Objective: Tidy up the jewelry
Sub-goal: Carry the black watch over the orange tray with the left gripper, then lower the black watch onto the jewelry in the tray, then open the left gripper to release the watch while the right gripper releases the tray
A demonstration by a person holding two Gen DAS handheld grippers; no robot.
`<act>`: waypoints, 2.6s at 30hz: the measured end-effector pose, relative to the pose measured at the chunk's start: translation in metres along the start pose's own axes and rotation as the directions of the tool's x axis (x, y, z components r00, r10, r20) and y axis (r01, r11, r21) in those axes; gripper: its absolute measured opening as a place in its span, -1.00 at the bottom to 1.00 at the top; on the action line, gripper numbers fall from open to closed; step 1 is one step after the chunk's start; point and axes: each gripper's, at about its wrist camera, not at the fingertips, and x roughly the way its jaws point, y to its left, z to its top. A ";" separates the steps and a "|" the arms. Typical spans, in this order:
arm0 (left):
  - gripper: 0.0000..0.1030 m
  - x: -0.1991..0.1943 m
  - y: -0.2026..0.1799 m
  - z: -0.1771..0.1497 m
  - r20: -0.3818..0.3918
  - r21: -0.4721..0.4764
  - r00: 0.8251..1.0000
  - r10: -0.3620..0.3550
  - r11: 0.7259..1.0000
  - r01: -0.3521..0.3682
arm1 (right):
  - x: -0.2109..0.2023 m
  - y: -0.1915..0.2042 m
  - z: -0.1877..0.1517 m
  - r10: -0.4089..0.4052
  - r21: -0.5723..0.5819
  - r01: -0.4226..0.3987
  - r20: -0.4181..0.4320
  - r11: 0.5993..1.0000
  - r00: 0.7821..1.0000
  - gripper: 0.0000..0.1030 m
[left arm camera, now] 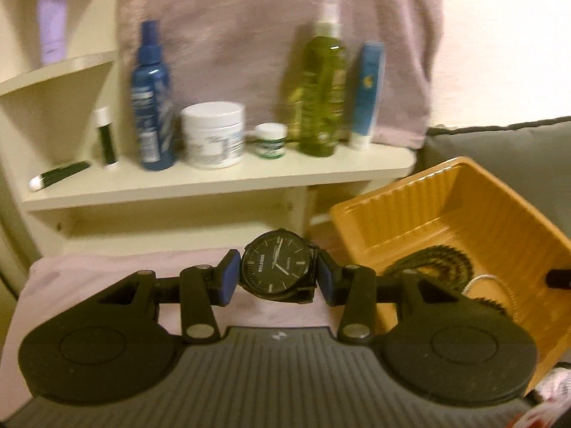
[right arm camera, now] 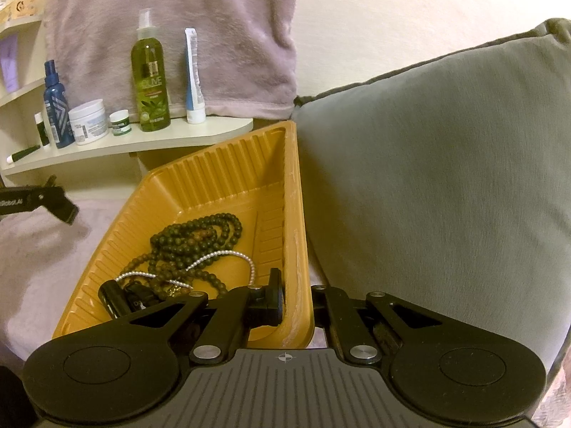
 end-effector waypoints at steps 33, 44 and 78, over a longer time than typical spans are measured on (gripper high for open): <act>-0.19 0.008 -0.090 0.022 -0.017 0.131 0.973 -0.230 0.964 0.231 | 0.016 -0.019 -0.008 0.046 0.072 -0.045 -0.017 0.996 0.999 -0.92; -0.19 0.018 -0.109 0.018 -0.063 0.162 0.965 -0.256 0.951 0.263 | 0.029 -0.032 -0.008 0.103 0.102 -0.100 -0.022 0.990 0.994 -0.92; 0.04 0.031 -0.095 0.017 -0.108 0.144 0.974 -0.199 0.966 0.213 | 0.044 -0.045 -0.018 0.169 0.161 -0.166 -0.004 0.973 0.986 0.13</act>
